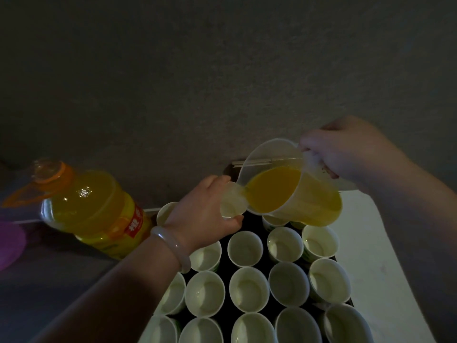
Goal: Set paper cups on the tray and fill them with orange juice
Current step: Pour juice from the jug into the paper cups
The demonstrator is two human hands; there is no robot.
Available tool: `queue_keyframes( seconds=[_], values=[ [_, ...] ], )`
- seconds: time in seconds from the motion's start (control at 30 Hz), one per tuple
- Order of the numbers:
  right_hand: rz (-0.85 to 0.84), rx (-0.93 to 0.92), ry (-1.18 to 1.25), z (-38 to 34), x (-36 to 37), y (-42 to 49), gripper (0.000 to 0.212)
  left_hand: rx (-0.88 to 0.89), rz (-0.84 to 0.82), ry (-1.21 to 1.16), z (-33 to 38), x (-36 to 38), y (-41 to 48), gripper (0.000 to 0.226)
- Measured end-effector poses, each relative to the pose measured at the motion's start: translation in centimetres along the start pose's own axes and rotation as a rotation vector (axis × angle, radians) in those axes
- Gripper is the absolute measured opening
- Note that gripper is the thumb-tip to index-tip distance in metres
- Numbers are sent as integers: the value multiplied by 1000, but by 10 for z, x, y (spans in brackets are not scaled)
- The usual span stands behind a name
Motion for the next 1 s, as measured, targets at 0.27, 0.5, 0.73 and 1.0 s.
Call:
queue_keyframes(
  seconds=[0.27,0.5,0.73,1.0],
  values=[
    [-119,-67,-242,-21,14,-5,32,-10,-9,-14,3,-3,-4,76],
    [-121,-22,-242,-21,19,-6,27,-23,-30,-22,-3,1,-4,79],
    [-120,-4,-210,-18,22,-5,26,-23,-44,-28,-6,3,-4,82],
    [-114,-36,-201,-15,19,0,34,-18,-34,-30,-5,4,-1,79]
  ],
)
Point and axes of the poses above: each hand's wrist, its own y-axis towards the middle knuckle, its own x-axis out of the palm, z = x × y, the point moved 8 cm from there along y, towards the middle knuckle, and after that the axes turned 13 degrees about y, right-handed, at the moved point
